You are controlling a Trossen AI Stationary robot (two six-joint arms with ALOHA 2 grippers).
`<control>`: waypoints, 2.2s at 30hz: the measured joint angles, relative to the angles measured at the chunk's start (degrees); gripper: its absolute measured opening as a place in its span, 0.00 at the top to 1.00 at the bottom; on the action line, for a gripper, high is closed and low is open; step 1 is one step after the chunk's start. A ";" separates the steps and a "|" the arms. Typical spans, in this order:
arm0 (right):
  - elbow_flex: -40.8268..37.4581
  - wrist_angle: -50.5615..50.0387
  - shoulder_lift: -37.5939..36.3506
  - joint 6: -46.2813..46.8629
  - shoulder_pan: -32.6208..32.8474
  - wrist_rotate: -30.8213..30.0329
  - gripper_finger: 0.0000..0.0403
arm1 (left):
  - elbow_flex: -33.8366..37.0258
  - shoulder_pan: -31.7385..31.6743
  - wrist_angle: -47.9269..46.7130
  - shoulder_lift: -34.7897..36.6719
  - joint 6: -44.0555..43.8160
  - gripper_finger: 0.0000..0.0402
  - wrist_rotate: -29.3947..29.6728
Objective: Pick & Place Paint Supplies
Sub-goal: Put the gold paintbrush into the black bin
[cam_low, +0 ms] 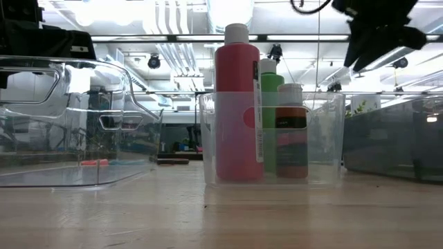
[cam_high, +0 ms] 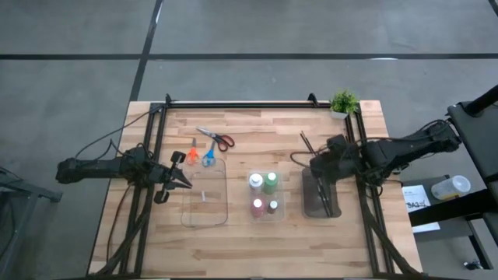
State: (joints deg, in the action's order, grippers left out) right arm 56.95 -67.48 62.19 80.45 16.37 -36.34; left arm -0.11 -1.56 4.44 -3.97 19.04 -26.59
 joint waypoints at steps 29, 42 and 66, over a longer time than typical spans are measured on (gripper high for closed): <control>-9.51 23.28 10.03 -42.00 -42.75 19.18 0.71 | 0.01 0.00 -0.02 0.00 -0.02 0.91 0.00; -9.42 28.66 21.58 -52.19 -46.90 26.37 0.71 | 0.01 -0.02 -0.02 0.00 -0.02 0.91 0.00; -9.38 33.96 30.56 -55.61 -51.63 30.38 0.71 | 0.01 -0.01 -0.02 0.00 -0.02 0.91 0.01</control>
State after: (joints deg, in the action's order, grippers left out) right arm 47.57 -33.52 92.76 24.84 -35.26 -5.96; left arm -0.10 -1.57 4.43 -3.97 19.03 -26.58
